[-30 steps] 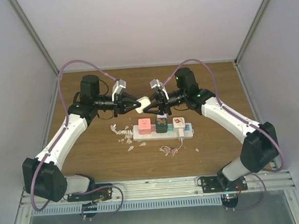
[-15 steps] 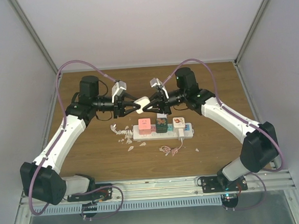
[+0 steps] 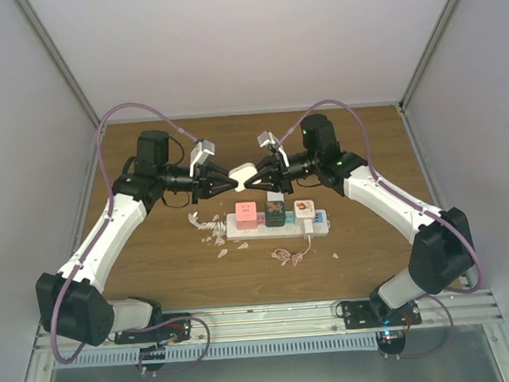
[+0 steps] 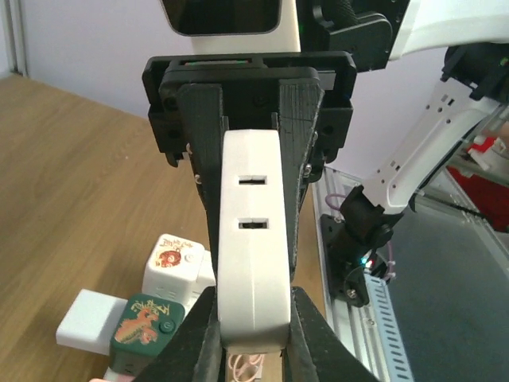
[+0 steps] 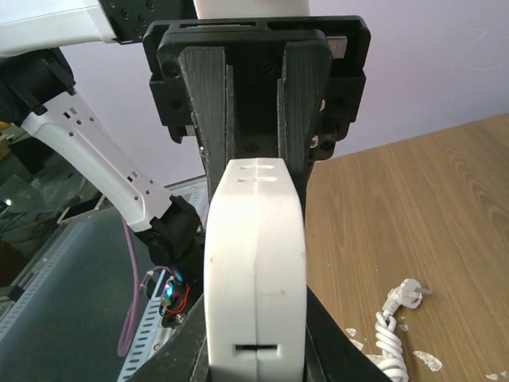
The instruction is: Pull the plug off the socket
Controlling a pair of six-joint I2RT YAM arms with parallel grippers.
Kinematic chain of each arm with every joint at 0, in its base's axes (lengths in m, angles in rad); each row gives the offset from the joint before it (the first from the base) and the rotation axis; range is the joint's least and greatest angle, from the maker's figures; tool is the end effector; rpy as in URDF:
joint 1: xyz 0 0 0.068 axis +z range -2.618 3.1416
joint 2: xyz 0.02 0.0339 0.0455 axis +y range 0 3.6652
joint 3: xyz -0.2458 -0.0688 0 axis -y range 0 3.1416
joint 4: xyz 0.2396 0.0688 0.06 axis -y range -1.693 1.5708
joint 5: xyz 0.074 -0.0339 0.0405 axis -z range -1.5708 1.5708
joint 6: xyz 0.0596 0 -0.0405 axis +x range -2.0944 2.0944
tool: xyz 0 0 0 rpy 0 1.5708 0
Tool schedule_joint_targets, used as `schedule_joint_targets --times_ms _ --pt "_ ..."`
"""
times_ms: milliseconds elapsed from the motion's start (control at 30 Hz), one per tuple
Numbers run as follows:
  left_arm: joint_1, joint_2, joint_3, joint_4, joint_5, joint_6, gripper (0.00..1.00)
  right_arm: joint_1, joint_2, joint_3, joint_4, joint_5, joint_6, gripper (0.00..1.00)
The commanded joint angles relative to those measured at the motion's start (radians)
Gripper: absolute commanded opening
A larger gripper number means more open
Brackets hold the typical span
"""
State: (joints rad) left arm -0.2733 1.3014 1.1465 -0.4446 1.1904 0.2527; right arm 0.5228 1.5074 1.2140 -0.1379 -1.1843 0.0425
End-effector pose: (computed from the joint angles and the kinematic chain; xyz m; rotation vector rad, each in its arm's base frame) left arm 0.2546 -0.1288 0.3185 1.1307 1.6308 -1.2754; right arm 0.2660 0.2170 0.3066 -1.2181 1.6123 1.5304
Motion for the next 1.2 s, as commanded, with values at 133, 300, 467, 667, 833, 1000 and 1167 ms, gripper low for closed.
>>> schedule_joint_targets --times_ms 133,300,467,667,833,1000,1167 --pt "0.064 0.029 0.002 0.096 0.018 -0.056 0.0 -0.011 -0.004 0.011 -0.049 0.004 -0.088 0.44" --pt "0.183 0.075 -0.024 0.106 0.048 -0.072 0.0 -0.052 -0.019 0.013 -0.111 0.108 -0.2 0.82" --pt "0.295 0.154 -0.029 0.06 -0.012 -0.038 0.0 -0.081 -0.031 -0.019 -0.151 0.22 -0.327 0.9" --pt "0.43 0.288 -0.02 0.037 -0.138 -0.042 0.0 -0.108 -0.09 -0.086 -0.185 0.339 -0.454 0.96" --pt "0.527 0.484 0.09 -0.027 -0.186 -0.016 0.0 -0.11 -0.111 -0.144 -0.198 0.393 -0.525 0.98" --pt "0.61 0.662 0.208 -0.033 -0.222 -0.04 0.0 -0.11 -0.13 -0.191 -0.181 0.429 -0.566 0.98" --pt "0.655 0.781 0.302 -0.015 -0.259 -0.07 0.0 -0.11 -0.143 -0.199 -0.167 0.41 -0.544 0.99"
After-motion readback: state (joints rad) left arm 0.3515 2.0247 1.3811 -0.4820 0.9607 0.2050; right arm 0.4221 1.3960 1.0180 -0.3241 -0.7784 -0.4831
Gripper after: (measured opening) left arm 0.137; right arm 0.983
